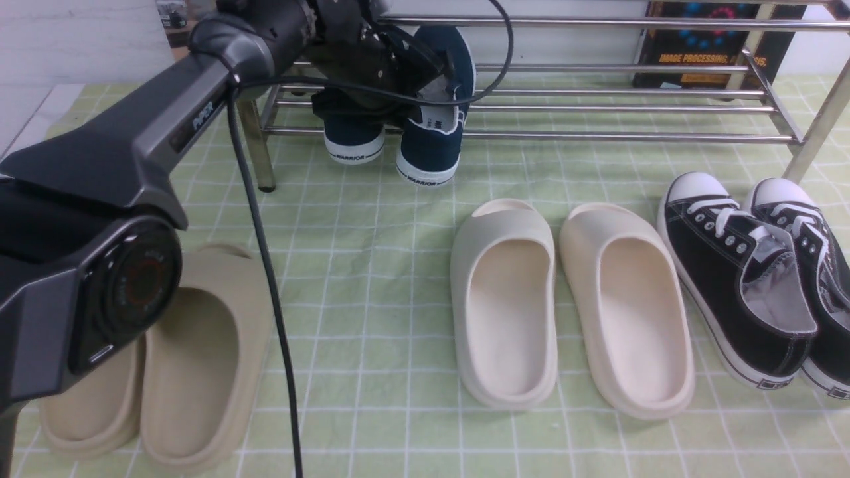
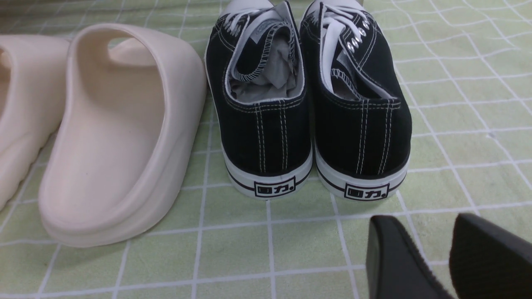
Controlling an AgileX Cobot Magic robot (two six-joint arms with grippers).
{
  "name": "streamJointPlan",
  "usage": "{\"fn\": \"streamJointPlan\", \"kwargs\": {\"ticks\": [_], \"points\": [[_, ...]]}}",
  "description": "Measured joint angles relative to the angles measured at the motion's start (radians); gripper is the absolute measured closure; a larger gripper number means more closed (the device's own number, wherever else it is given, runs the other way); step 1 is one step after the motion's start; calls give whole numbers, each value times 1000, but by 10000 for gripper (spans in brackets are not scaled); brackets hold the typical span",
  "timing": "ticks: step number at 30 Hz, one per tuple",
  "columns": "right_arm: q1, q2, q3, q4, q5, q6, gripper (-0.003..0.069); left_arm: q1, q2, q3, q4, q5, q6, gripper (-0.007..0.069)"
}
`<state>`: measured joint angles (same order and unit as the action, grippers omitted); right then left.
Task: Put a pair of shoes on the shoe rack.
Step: Use the left arm to put a shoe into the shoe rack
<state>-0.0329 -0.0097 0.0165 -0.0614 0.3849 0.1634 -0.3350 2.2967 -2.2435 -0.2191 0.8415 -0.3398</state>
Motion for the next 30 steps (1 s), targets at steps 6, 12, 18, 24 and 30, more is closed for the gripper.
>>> {"fn": "streamJointPlan", "kwargs": {"ticks": [6,12,18,24,30], "points": [[0,0,0,0,0,0,413,0,-13,-3,-1,5,0,332],[0,0,0,0,0,0,413,0,-92,-5,45,93,2,349],[0,0,0,0,0,0,413,0,-196,-11,104,236,51,478],[0,0,0,0,0,0,413,-22,-224,9,109,391,133,619],[0,0,0,0,0,0,413,-85,-180,154,108,338,147,638]]}}
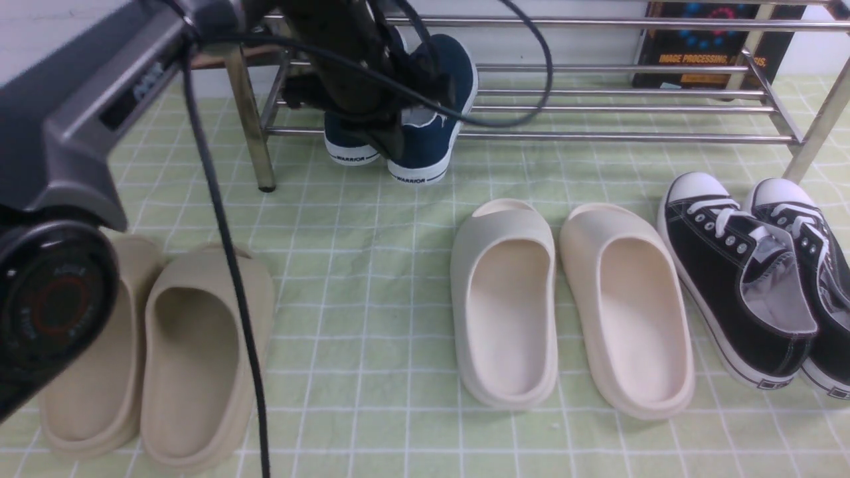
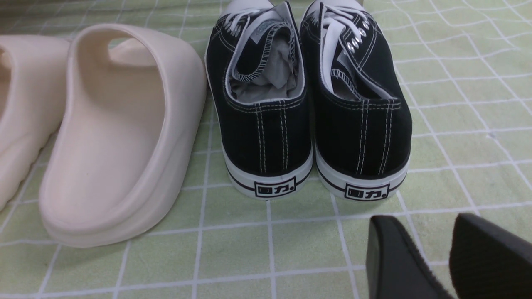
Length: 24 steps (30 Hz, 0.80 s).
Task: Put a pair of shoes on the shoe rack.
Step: Use the left arm to put a shoe into the shoe rack
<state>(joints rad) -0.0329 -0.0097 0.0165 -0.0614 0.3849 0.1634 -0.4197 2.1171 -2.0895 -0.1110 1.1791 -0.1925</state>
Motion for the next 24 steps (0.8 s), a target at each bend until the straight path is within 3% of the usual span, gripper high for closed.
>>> {"fn": "streamJointPlan", "kwargs": {"ticks": [4,15,24], "points": [[0,0,0,0,0,0,413,-9,61,28,2,-105,-7,638],[0,0,0,0,0,0,413,-3,98,-9,71,-368,-166,638],[0,0,0,0,0,0,413,14,148,-43,70,-369,-178,638]]}}
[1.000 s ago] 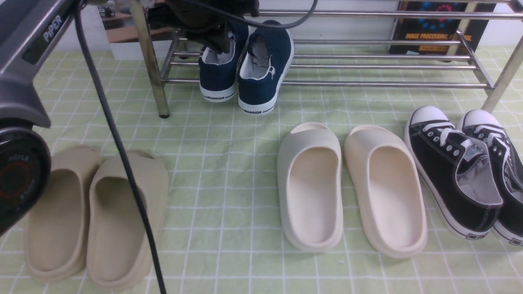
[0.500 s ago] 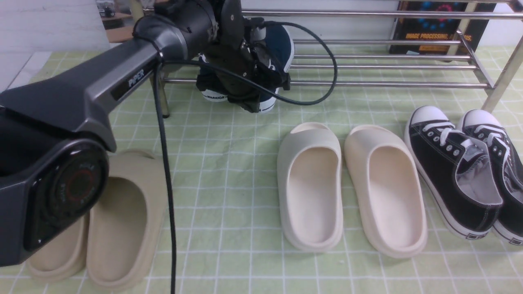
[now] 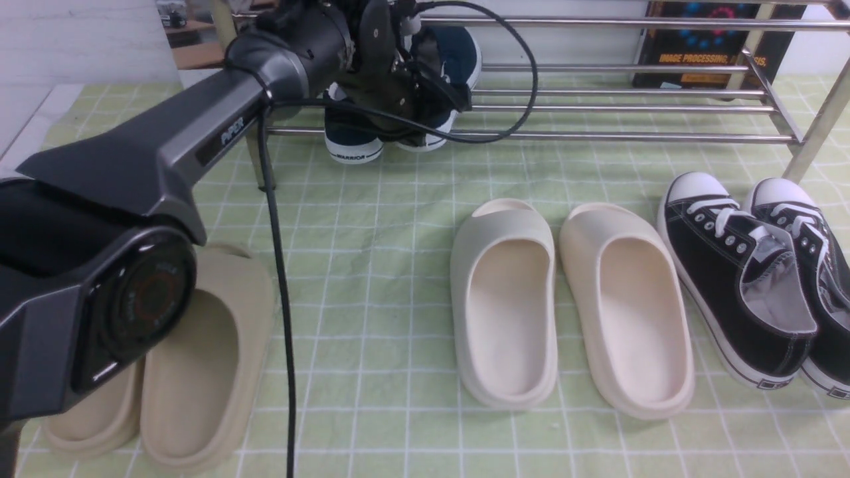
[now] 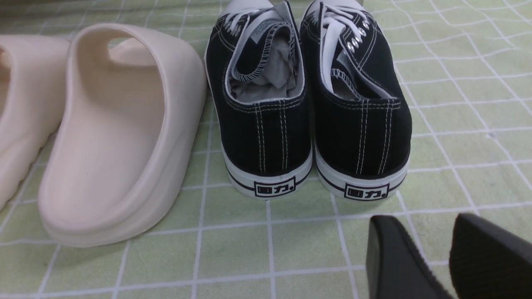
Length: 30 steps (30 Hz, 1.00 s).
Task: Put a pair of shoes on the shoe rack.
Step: Use the left arm to put a shoe into the shoe rack
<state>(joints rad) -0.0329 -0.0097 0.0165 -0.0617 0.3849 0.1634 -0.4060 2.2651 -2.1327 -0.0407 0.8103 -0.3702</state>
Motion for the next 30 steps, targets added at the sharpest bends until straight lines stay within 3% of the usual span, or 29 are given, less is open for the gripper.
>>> {"fn": "streamJointPlan", "kwargs": {"ticks": [5,10,15,25,30], "points": [[0,0,0,0,0,0,413,1,-67,0,1,64,22,638],[0,0,0,0,0,0,413,1,-212,-7,14,167,135,638],[0,0,0,0,0,0,413,1,-287,-12,100,259,192,638],[0,0,0,0,0,0,413,2,-122,-12,183,285,138,638],[0,0,0,0,0,0,413,2,-23,-10,231,218,67,638]]}}
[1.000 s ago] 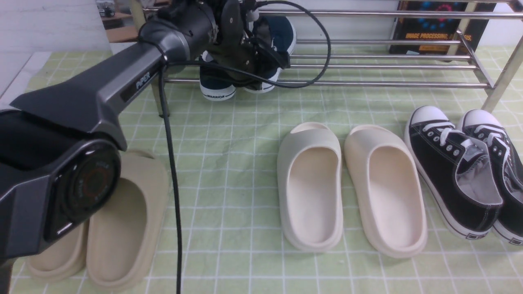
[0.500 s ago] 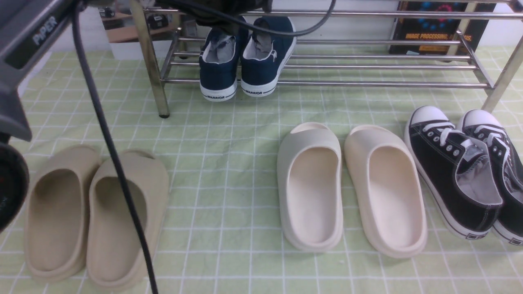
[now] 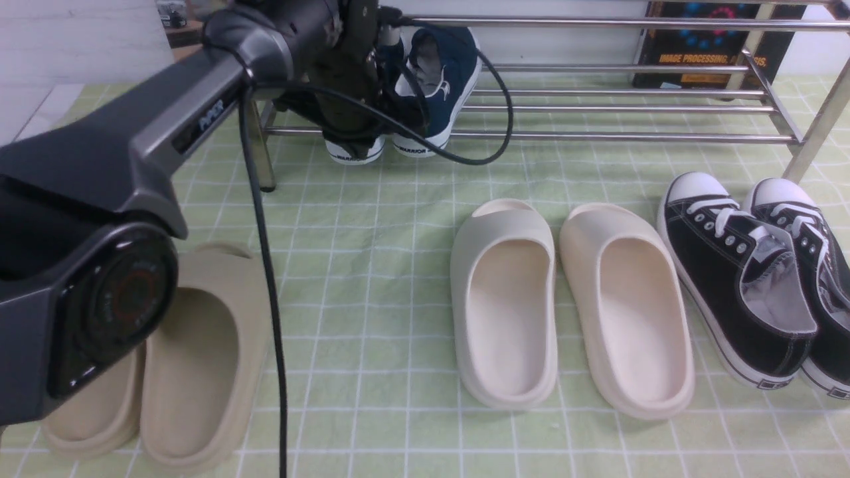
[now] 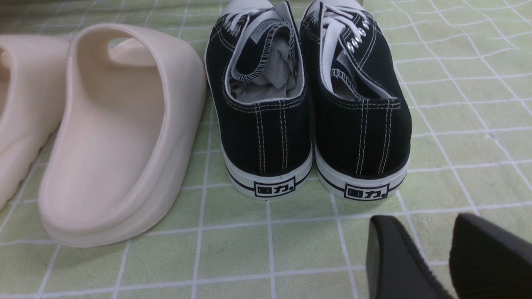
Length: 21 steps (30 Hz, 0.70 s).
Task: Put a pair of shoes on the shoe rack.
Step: Use the left arm to put a shoe into the shoe rack
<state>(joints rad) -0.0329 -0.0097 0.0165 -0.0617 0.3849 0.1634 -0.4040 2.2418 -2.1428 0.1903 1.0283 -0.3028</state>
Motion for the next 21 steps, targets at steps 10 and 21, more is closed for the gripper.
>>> {"fn": "streamJointPlan", "kwargs": {"ticks": [10,21], "points": [[0,0,0,0,0,0,413,15,15,1,2,-154,-146,638],[0,0,0,0,0,0,413,28,-133,4,-39,9,-34,638]]}}
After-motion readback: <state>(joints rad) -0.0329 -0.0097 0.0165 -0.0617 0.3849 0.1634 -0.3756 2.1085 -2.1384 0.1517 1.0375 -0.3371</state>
